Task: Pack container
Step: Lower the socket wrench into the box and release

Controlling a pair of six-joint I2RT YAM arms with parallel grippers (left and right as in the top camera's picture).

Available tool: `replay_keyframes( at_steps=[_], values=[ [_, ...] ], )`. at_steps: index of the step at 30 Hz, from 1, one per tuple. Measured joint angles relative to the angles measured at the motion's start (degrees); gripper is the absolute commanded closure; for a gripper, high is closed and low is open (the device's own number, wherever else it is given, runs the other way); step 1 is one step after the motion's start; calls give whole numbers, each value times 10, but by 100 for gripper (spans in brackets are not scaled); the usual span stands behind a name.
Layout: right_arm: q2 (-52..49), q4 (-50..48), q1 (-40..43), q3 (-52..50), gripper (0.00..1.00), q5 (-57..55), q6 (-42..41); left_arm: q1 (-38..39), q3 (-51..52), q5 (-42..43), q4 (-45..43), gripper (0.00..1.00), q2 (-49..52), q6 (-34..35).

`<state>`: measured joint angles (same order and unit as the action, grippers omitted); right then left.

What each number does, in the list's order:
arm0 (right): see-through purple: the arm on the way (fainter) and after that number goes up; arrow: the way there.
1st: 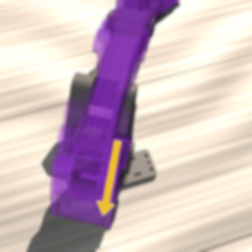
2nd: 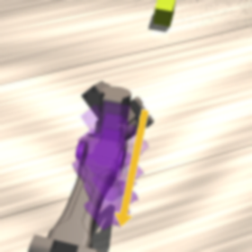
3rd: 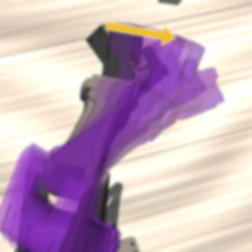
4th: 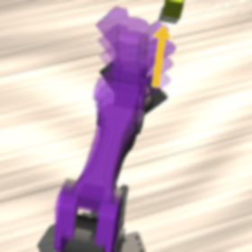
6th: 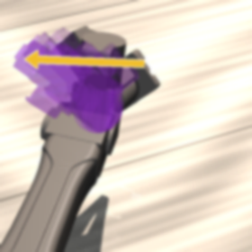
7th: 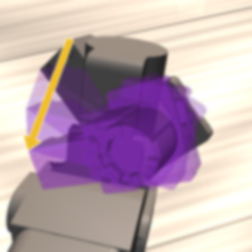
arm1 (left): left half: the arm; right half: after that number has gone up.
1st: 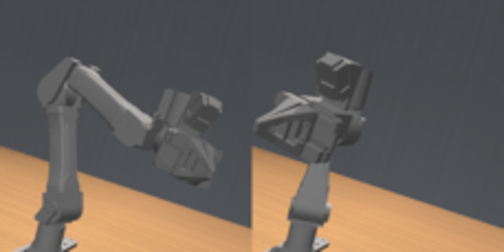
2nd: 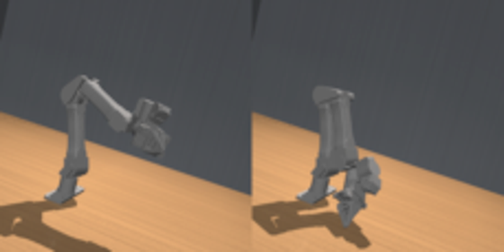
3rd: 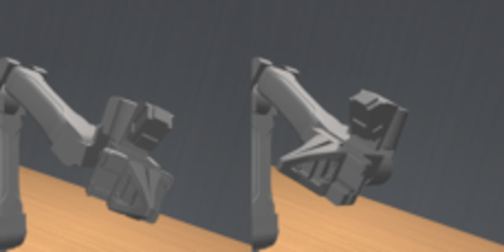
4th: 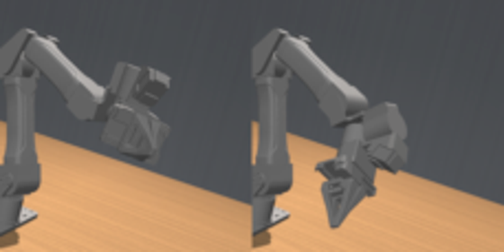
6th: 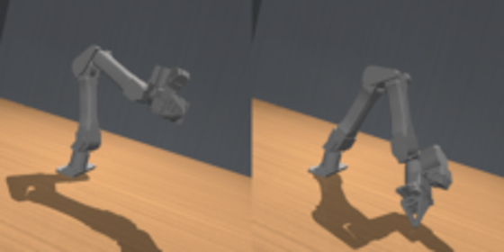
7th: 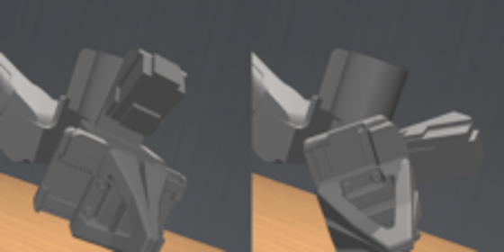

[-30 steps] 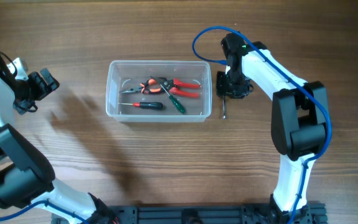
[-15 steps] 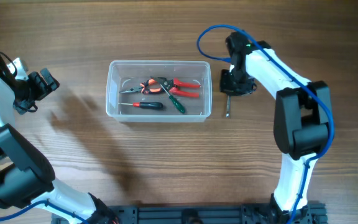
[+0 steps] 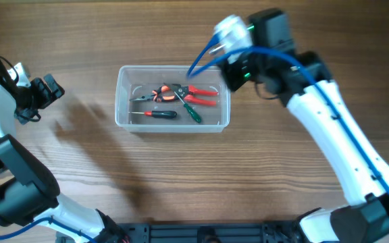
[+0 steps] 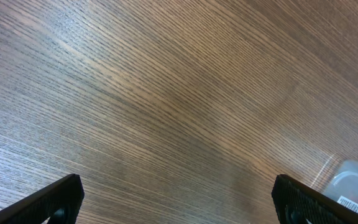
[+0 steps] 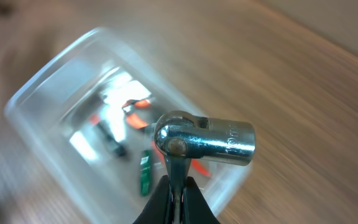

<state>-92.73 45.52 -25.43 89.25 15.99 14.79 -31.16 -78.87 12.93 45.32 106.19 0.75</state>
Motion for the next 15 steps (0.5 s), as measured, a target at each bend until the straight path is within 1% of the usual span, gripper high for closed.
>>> replay_keyframes(
  at_steps=[5, 6, 7, 8, 11, 13, 14, 15],
  values=[
    [-82, 7, -57, 0, 96, 25, 180, 0, 0, 0, 0, 0, 0, 0],
    [-110, 7, -65, 0, 96, 28, 224, 0, 0, 0, 0, 0, 0, 0],
    [-153, 7, -71, 0, 96, 31, 290, 0, 0, 0, 0, 0, 0, 0],
    [-191, 7, -70, -1, 96, 33, 333, 0, 0, 0, 0, 0, 0, 0],
    [-229, 6, -70, -2, 95, 33, 364, 0, 0, 0, 0, 0, 0, 0],
    [-260, 3, -70, -5, 88, 33, 382, 0, 0, 0, 0, 0, 0, 0],
    [-262, 2, -70, -7, 74, 33, 384, 0, 0, 0, 0, 0, 0, 0],
    [-262, -4, -70, -7, 66, 32, 382, 0, 0, 0, 0, 0, 0, 0]
  ],
)
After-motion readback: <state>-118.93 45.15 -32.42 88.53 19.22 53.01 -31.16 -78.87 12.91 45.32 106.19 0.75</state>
